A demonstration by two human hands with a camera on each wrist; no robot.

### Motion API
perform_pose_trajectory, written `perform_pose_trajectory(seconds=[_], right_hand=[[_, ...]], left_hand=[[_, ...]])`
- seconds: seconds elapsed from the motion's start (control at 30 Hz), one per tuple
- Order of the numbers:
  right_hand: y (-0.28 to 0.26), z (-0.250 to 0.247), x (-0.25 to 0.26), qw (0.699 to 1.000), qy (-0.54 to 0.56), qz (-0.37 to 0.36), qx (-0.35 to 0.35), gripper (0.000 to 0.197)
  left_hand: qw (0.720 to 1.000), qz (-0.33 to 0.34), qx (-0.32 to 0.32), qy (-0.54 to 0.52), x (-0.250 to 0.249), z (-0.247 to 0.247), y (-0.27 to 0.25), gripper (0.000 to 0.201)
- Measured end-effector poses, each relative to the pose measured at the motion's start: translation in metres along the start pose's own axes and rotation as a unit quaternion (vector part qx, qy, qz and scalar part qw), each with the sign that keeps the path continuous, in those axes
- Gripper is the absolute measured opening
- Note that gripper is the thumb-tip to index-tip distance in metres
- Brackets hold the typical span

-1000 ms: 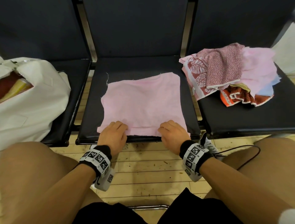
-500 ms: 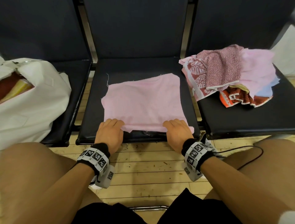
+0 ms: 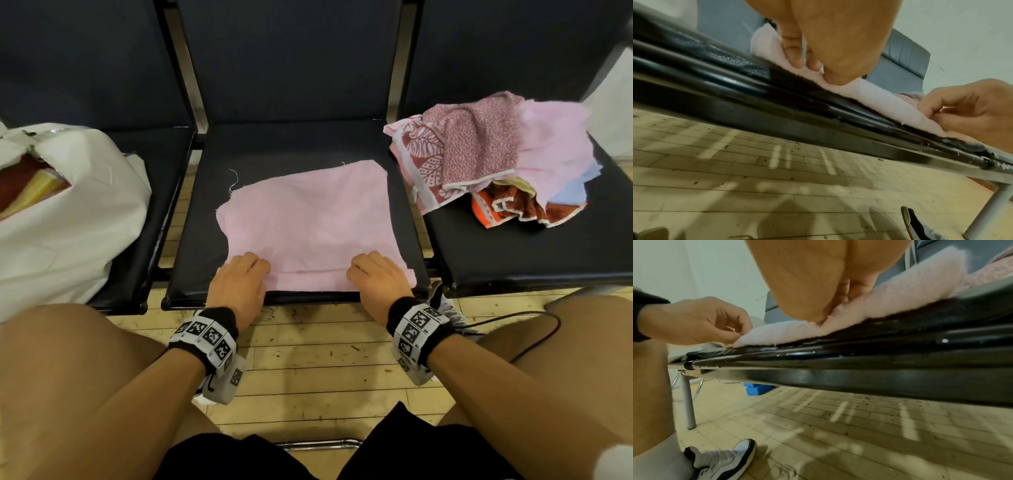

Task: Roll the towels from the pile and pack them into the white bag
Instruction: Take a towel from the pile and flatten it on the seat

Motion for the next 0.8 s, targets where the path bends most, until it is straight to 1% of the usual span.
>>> perform_pose_trajectory(seconds=[0.1,0.13,0.17,0.23,0.3,0.37,0.47,0.53,0.63,0.7,0.8], right_hand=[[-0.005,0.004,0.006,0.999,0.03,0.018,0.019,0.021],[-0.007,0.005,0.008,0.999,0.037,0.021,0.019,0.014],[-0.009,0.005,0.009,0.999,0.04,0.024,0.018,0.011],[-0.011,0.006,0.009,0.999,0.03,0.031,0.014,0.015],[-0.012,0.007,0.005,0.999,0.024,0.047,0.008,0.024],[-0.013,0.008,0.002,0.998,0.033,0.058,-0.002,0.03],[-0.015,0.006,0.002,0.997,0.05,0.062,-0.022,0.029],[-0.015,0.005,-0.001,0.995,0.065,0.071,-0.032,0.031],[-0.015,0.005,-0.005,0.995,0.07,0.075,-0.011,0.034],[-0.014,0.006,-0.008,0.995,0.064,0.077,-0.001,0.036],[-0.011,0.009,-0.014,0.992,0.082,0.096,-0.006,0.049]], left_hand=[[1.0,0.018,0.007,-0.007,-0.002,0.003,-0.004,0.012],[1.0,0.022,0.005,-0.01,-0.002,0.004,-0.005,0.012],[1.0,0.024,0.005,-0.011,-0.001,0.004,-0.006,0.019],[1.0,0.025,0.015,0.006,0.001,0.006,-0.007,0.03],[0.999,0.015,0.023,0.022,0.003,0.007,-0.007,0.038],[1.0,-0.001,0.018,0.025,0.002,0.007,-0.007,0.036],[1.0,-0.005,0.009,0.023,0.003,0.006,-0.005,0.03],[1.0,-0.007,0.017,0.014,0.004,0.005,-0.004,0.035],[0.999,-0.017,0.049,0.008,0.002,0.003,-0.003,0.05],[0.999,-0.017,0.036,-0.01,0.003,0.001,-0.003,0.051],[1.0,-0.009,0.007,-0.024,0.007,0.003,-0.002,0.044]])
Point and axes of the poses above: each hand's wrist, its own y-axis towards the middle knuckle, its own z-axis out of the palm, x = y × z, the point moved 1 cm from there along y, towards the middle knuckle, and after that the axes turned 4 degrees about y, right-handed, at the moved point
